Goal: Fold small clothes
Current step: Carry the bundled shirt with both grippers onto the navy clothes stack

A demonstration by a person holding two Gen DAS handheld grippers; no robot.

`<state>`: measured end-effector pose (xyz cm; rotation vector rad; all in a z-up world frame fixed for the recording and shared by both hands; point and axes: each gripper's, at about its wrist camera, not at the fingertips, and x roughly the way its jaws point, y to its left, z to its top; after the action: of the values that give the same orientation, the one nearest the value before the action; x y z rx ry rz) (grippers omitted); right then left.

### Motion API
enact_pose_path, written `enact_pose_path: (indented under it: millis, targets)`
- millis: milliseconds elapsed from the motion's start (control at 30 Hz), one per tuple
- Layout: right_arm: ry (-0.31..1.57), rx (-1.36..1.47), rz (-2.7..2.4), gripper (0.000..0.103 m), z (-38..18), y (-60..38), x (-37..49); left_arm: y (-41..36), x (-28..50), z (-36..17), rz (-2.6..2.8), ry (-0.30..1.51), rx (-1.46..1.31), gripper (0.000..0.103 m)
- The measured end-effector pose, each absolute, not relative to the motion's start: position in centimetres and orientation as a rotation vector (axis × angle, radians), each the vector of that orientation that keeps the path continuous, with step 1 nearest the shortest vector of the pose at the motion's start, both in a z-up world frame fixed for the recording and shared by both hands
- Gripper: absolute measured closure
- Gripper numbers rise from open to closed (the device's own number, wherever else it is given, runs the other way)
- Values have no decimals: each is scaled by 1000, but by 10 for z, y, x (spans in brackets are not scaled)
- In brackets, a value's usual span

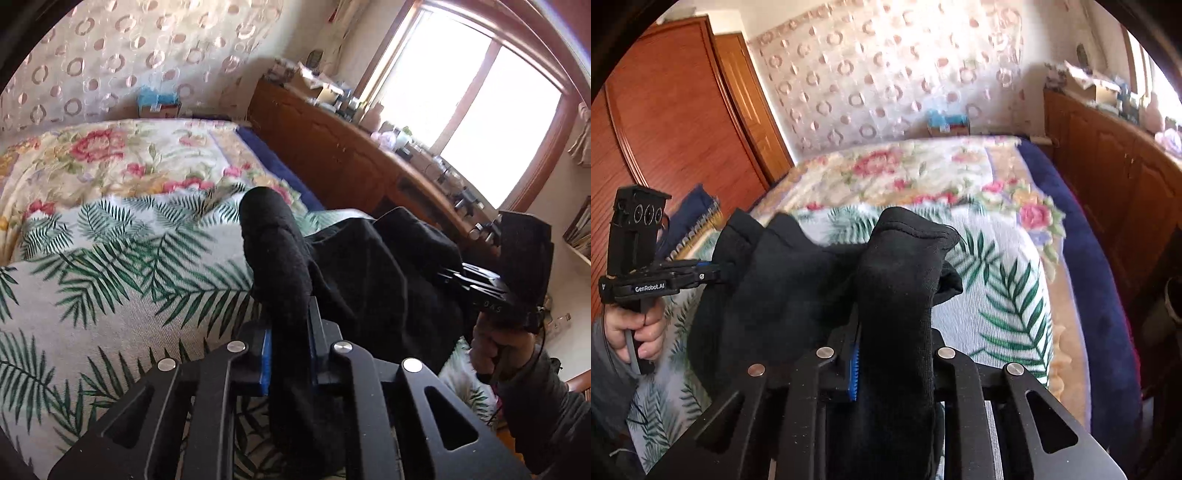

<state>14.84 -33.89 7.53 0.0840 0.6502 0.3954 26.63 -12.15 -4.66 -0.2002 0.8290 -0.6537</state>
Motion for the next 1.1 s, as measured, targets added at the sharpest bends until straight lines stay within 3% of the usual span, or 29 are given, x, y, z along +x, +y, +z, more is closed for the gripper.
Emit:
enact_pose_path:
  millis: [267,633,833,1100]
  targets:
    - [508,41,468,84,117,-302,130,-72,224,12,-621,657,-235,88]
    - [391,-73,727,84,170,-173,165,67,158,61,-347,476,-259,88]
    - [346,-211,860,84,199,-68,204,138,133,49,-170,427,-330,88]
    - [395,-409,976,84,203,74,288,189,125,-7,-20,460,-454,88]
